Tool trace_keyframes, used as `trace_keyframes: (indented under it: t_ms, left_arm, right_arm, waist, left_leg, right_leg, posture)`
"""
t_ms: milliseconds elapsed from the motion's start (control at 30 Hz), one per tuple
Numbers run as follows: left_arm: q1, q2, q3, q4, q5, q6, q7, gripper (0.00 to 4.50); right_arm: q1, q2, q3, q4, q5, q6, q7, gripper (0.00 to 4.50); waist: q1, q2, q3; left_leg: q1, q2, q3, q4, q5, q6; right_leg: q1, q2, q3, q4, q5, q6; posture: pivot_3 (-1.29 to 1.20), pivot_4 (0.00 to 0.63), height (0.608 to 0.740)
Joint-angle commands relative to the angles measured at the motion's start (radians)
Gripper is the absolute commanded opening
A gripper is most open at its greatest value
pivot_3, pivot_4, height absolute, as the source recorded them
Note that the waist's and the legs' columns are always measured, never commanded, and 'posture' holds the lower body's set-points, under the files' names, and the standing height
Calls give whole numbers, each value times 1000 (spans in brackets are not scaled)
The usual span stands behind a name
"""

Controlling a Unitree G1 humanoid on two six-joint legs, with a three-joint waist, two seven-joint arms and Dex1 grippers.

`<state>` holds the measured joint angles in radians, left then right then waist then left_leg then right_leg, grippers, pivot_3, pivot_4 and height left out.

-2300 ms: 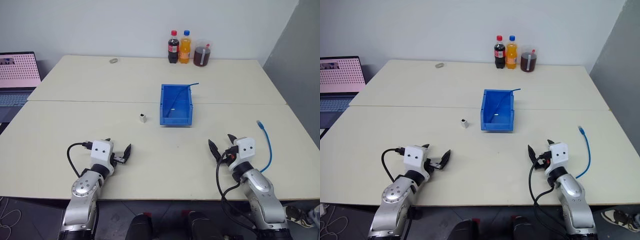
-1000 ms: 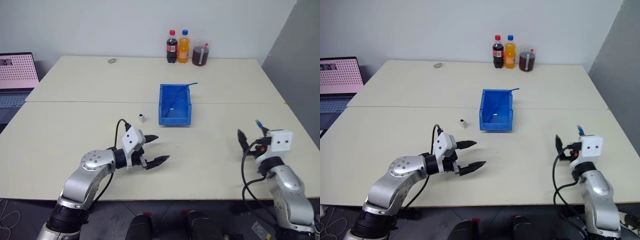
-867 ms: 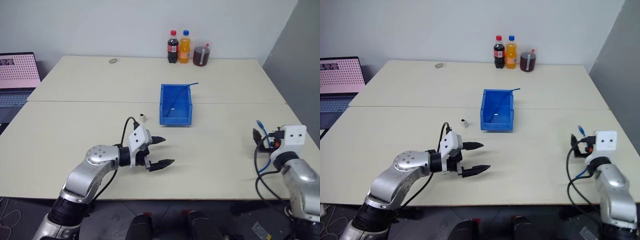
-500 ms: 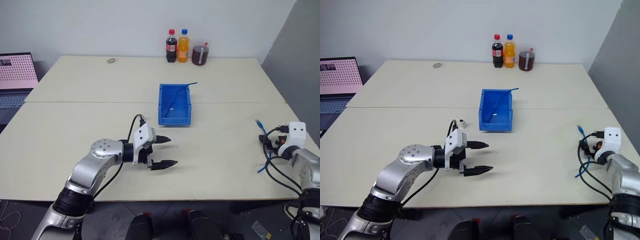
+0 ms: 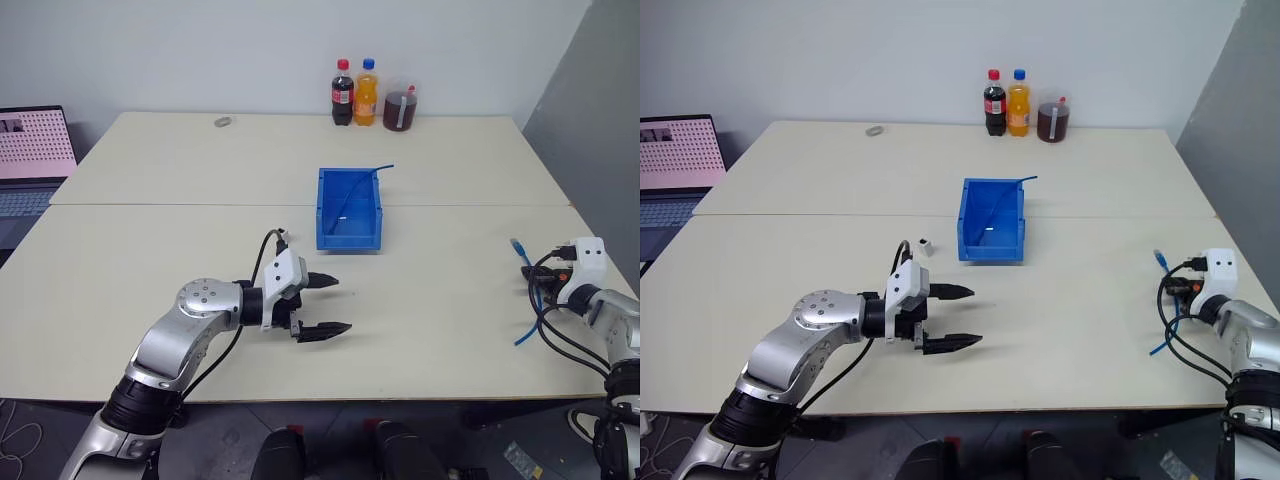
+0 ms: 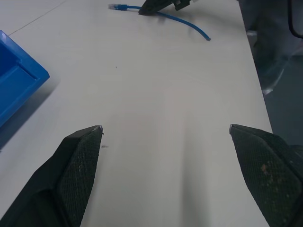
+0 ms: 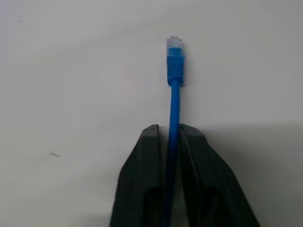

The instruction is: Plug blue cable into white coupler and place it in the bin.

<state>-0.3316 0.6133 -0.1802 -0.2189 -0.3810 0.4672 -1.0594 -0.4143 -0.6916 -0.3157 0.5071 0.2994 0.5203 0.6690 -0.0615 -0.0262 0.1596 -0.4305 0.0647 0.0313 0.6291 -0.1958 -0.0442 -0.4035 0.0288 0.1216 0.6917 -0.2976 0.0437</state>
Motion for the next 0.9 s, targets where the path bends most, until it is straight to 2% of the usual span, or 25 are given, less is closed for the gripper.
trace_keyframes:
  t_ms: [33, 133, 267, 433, 500, 633, 833, 900]
  left_arm:
    - [5, 6, 51, 8, -29, -17, -6, 4500]
    - [27, 28, 74, 26, -28, -24, -15, 4500]
    - [88, 86, 123, 60, -24, -40, -40, 4500]
    - [158, 166, 167, 107, -21, -68, -92, 4500]
    - [178, 203, 203, 130, -29, -63, -105, 4500]
    - [202, 231, 253, 151, -35, -60, -100, 4500]
    - [244, 237, 292, 127, -38, -45, -85, 4500]
    - [255, 234, 300, 119, -39, -38, -77, 4500]
  right_arm:
    - [-20, -55, 24, -68, 43, 27, 134, 15]
    - [-9, -99, 76, -171, 50, 42, 228, 15]
    - [48, -170, 207, -429, 39, 27, 364, 15]
    - [17, -152, 397, -636, -17, -28, 425, 15]
    - [-85, -39, 569, -615, -122, -112, 417, 15]
    - [-222, 149, 752, -490, -241, -213, 410, 15]
    - [-291, 258, 844, -297, -325, -348, 431, 15]
    - [-303, 284, 843, -249, -340, -374, 422, 482]
  waist:
    - [0, 0, 0]
    - [0, 2, 1]
    - [-4, 4, 2]
    - [-5, 4, 2]
    - [-7, 3, 3]
    - [-21, 1, 4]
    - [6, -2, 5]
    - [9, -2, 5]
  left_leg:
    - [0, 0, 0, 0, 0, 0]
    - [0, 0, 0, 0, 0, 0]
    - [0, 0, 0, 0, 0, 0]
    - [0, 1, -2, 0, 0, 0]
    - [0, 1, -2, 0, 0, 0]
    - [0, 1, -2, 1, 0, 0]
    - [-1, -1, -2, 1, 0, -1]
    - [-1, -1, -1, 1, 0, -1]
  right_leg:
    - [0, 0, 0, 0, 0, 0]
    - [0, 0, 0, 0, 0, 0]
    - [-1, 0, 0, 1, -1, 1]
    - [-1, 1, -1, 1, -2, 1]
    - [-1, 0, -2, 2, -2, 1]
    - [-3, 1, -2, 5, -2, 0]
    - [-3, -5, -6, 5, -2, -5]
    - [-3, -6, -7, 5, -2, -6]
  posture:
    - [0, 150, 740]
    - [0, 150, 740]
    - [0, 150, 740]
    - [0, 150, 740]
    - [0, 150, 740]
    - [0, 150, 740]
    - [0, 150, 740]
    - [0, 150, 740]
